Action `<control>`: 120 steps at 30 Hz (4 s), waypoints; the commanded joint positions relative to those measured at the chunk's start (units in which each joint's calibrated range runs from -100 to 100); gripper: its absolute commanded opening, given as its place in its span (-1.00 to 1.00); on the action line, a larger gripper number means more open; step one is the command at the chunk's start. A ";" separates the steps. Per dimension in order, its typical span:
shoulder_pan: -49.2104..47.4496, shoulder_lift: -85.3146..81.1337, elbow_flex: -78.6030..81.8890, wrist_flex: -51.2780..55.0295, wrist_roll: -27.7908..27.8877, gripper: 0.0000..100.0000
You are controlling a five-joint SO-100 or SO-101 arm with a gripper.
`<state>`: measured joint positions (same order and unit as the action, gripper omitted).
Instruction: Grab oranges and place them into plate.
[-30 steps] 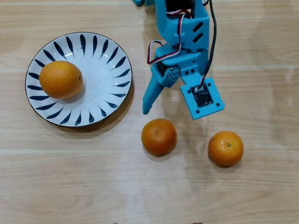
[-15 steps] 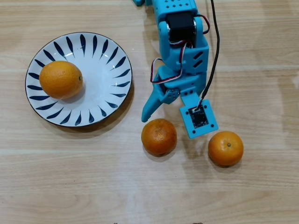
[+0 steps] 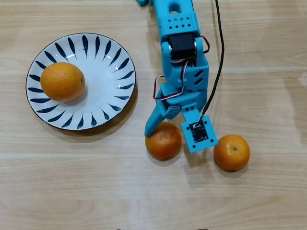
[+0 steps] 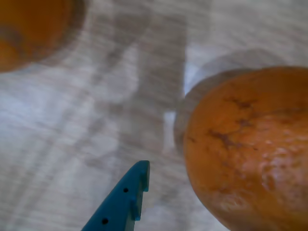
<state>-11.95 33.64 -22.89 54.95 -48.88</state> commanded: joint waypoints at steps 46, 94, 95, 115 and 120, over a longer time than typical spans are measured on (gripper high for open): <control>2.75 -0.42 1.29 -8.41 1.20 -0.53; 18.56 -41.67 36.24 9.21 7.01 -0.28; 18.40 -41.59 36.24 9.04 7.01 -0.26; 2.83 -39.98 20.94 8.95 1.83 -0.26; -6.28 -32.46 13.42 8.86 -2.92 -0.26</control>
<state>-13.97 -1.23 -3.50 64.94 -49.61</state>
